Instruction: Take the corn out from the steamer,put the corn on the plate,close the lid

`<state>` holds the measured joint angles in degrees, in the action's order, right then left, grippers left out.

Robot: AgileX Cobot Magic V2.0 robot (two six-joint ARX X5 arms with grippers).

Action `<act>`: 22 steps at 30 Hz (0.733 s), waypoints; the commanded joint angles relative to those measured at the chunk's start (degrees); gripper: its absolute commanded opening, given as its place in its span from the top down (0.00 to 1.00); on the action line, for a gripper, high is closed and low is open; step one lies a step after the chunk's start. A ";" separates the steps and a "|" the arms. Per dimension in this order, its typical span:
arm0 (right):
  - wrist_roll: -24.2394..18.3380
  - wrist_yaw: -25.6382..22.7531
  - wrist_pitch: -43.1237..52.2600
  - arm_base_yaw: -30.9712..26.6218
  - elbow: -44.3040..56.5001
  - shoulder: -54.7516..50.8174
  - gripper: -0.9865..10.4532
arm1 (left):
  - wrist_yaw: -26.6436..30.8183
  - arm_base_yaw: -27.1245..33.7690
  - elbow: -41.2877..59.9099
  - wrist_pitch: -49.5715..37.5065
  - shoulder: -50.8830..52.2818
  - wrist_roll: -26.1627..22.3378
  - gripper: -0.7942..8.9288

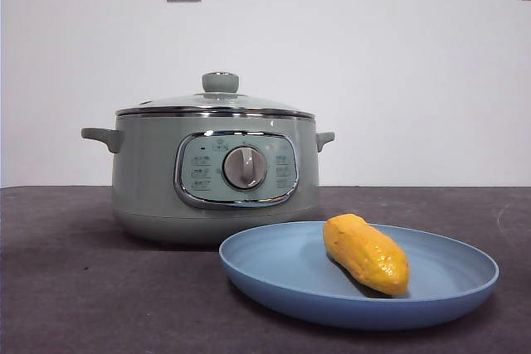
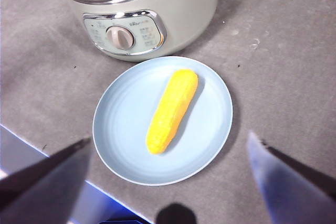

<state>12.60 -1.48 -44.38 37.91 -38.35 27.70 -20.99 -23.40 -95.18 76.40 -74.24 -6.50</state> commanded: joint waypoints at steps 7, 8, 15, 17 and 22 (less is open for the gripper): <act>-0.46 -0.04 0.20 0.13 0.37 0.02 0.92 | -0.13 -0.13 0.04 1.20 -0.09 -1.25 0.92; -0.44 -0.17 0.20 0.13 0.37 0.04 0.91 | -0.09 -0.13 0.04 1.20 -0.09 -1.25 0.92; 0.22 -0.17 0.15 0.13 0.37 0.02 0.91 | -0.09 -0.13 0.04 1.16 -0.09 -1.18 0.92; 0.20 -0.22 0.15 0.13 0.37 0.02 0.91 | -0.11 -0.13 0.04 1.16 -0.09 -1.18 0.92; 0.20 -0.20 0.15 0.13 0.37 0.02 0.91 | -0.11 -0.13 0.04 1.14 -0.09 -1.20 0.92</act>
<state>12.64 -1.52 -44.53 37.91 -38.35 27.73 -20.99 -23.42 -95.18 76.40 -74.24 -7.05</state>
